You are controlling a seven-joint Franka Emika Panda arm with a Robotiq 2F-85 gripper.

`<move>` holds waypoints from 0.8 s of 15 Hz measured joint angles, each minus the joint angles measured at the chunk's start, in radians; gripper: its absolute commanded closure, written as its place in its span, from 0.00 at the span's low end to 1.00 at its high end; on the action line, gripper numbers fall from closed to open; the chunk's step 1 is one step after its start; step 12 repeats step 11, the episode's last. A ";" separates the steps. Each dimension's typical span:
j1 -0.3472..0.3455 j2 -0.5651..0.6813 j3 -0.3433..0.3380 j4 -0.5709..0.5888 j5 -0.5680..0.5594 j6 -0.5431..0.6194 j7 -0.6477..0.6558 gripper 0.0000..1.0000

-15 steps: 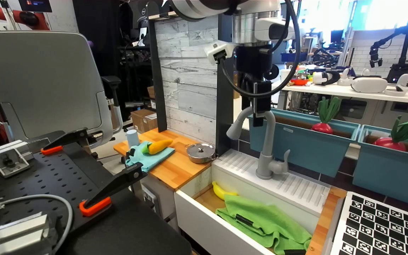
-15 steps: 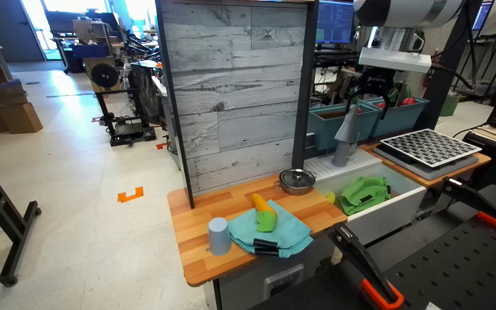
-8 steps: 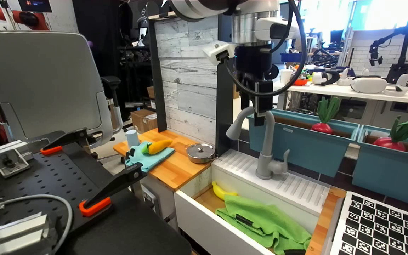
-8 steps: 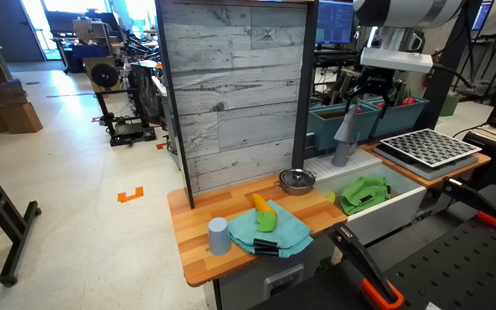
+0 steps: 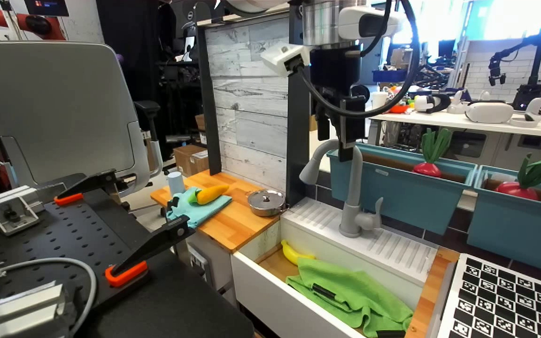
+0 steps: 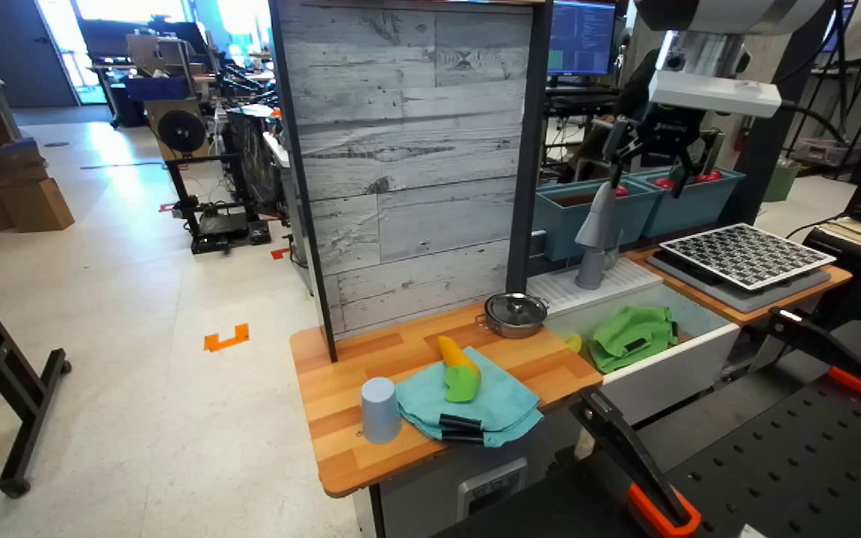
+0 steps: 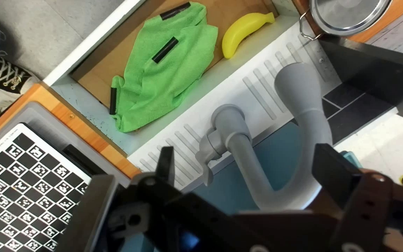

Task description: Move the tap nozzle to the right

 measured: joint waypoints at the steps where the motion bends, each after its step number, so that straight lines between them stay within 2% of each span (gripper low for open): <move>1: -0.007 -0.014 0.004 -0.017 0.004 0.009 -0.013 0.00; 9: -0.043 -0.175 0.070 -0.189 0.046 0.101 -0.163 0.00; 12: -0.043 -0.203 0.078 -0.217 0.050 0.104 -0.177 0.00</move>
